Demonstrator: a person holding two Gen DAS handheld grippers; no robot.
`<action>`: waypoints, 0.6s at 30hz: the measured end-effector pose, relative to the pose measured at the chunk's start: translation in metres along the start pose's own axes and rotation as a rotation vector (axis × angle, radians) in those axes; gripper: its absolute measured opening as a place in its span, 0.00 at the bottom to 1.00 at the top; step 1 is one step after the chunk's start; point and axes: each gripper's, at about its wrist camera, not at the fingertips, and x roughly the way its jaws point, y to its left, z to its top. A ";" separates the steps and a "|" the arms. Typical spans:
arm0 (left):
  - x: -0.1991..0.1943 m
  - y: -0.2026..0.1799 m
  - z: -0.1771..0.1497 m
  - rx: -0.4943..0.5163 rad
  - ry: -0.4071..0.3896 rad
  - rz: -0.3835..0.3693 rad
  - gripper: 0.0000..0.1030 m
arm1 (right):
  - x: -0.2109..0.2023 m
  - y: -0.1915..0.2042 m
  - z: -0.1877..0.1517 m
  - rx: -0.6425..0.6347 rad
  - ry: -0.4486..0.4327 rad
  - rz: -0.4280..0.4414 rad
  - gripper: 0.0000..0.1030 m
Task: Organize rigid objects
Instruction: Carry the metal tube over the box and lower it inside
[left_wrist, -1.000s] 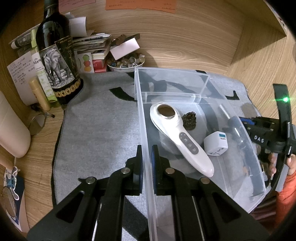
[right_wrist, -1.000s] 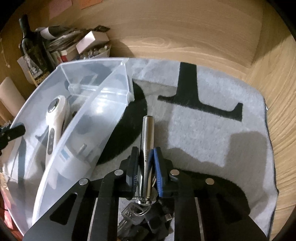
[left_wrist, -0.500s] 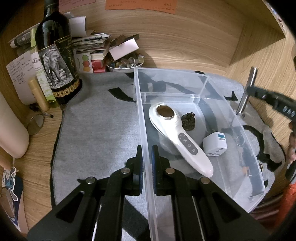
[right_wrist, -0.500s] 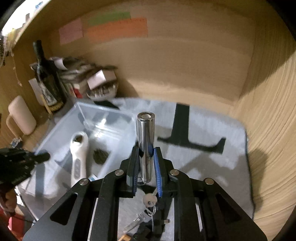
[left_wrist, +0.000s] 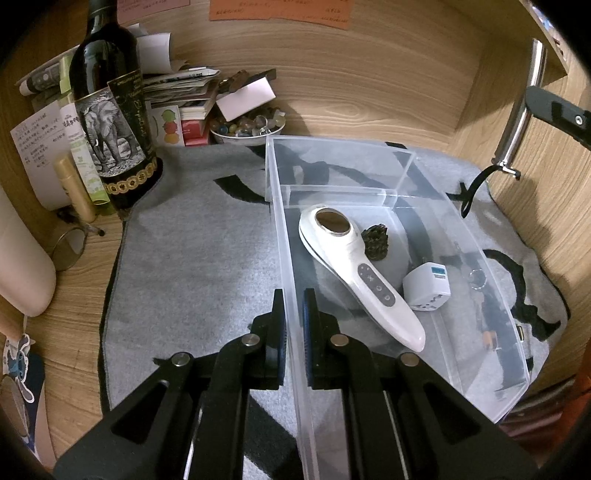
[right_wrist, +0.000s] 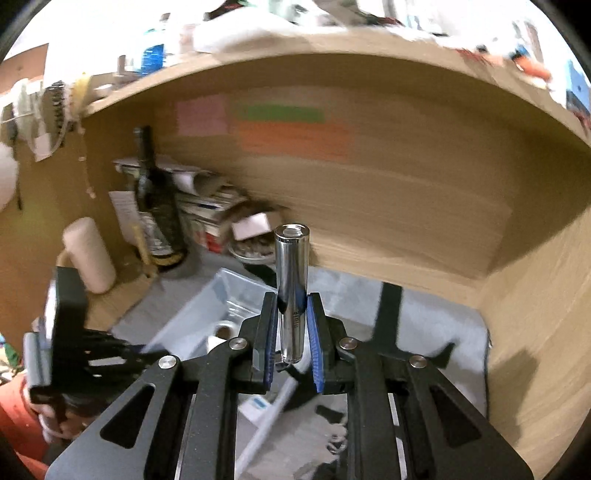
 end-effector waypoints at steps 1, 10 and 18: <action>0.000 0.000 0.000 -0.001 0.000 0.000 0.07 | 0.000 0.005 0.000 -0.009 0.003 0.010 0.14; 0.000 -0.002 0.000 0.001 -0.003 -0.003 0.07 | 0.034 0.045 -0.026 -0.096 0.143 0.098 0.14; 0.000 -0.003 -0.001 -0.001 -0.007 -0.007 0.07 | 0.078 0.066 -0.056 -0.139 0.317 0.159 0.14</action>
